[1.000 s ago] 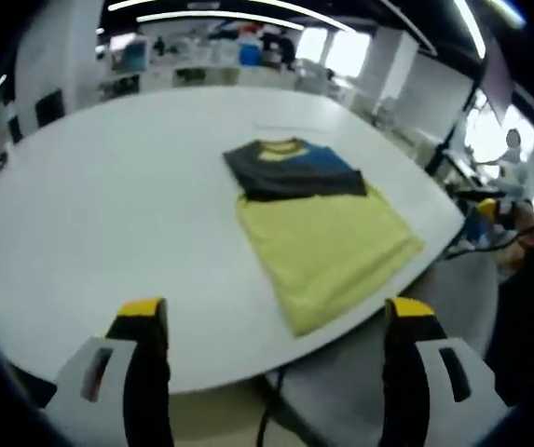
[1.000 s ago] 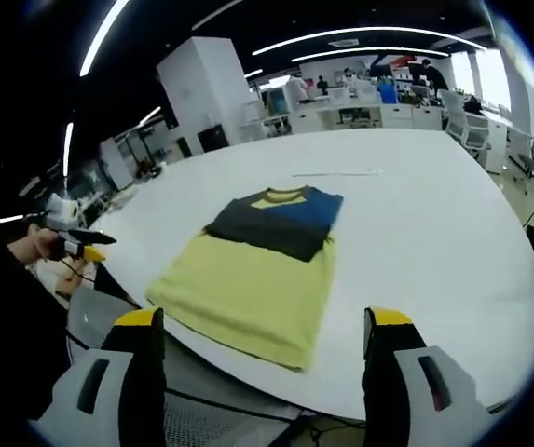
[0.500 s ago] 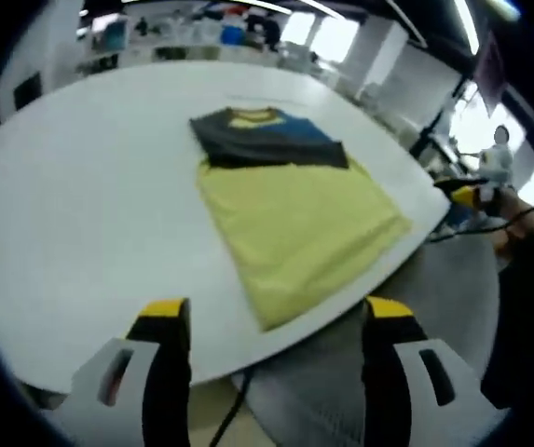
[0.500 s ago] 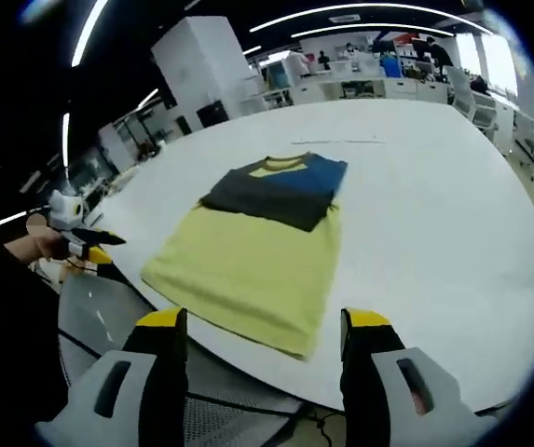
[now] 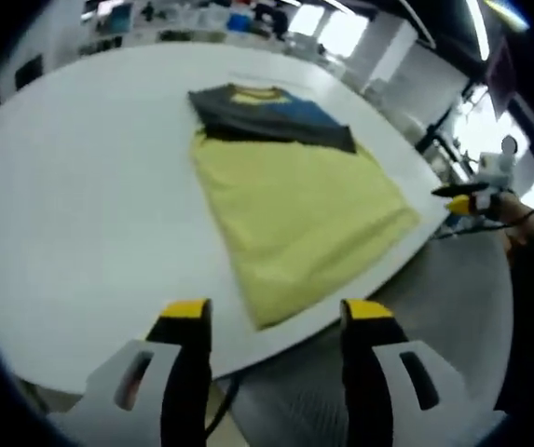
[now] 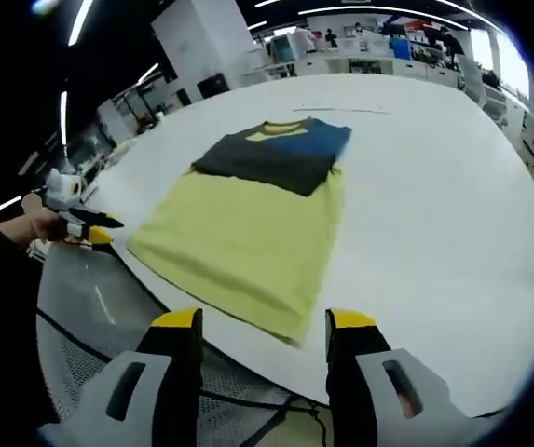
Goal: Fold the garment on the visible template until the final outline fits inside the template.
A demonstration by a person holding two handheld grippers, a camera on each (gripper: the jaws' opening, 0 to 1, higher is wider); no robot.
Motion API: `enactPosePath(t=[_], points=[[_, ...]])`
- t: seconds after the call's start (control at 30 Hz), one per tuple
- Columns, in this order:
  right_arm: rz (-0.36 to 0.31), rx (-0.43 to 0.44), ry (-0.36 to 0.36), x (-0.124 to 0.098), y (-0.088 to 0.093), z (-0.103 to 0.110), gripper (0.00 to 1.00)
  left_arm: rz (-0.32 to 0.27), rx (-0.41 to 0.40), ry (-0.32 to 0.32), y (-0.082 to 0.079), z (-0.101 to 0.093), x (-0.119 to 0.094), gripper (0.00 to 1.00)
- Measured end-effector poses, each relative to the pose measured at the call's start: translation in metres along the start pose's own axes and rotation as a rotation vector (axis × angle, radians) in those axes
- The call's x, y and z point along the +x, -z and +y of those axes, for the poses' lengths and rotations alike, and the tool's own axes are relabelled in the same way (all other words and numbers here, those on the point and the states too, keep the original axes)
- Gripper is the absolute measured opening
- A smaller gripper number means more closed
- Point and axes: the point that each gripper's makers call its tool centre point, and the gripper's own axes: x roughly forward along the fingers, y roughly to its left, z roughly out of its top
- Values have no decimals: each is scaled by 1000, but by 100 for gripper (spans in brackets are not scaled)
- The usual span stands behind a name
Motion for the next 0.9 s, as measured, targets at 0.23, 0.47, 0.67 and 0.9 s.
enactPosePath(t=[0.23, 0.47, 0.67, 0.9], points=[[6, 16, -11, 12, 4, -1, 47, 28, -11, -9, 5, 9, 9, 43], [26, 23, 5, 20, 8, -11, 42, 51, -32, -4, 7, 11, 17, 36], [54, 21, 32, 27, 15, -21, 41, 75, -36, -7, 10, 11, 22, 31], [115, -4, 63, 37, 26, -29, 34, 113, -17, -24, 15, 12, 27, 25]])
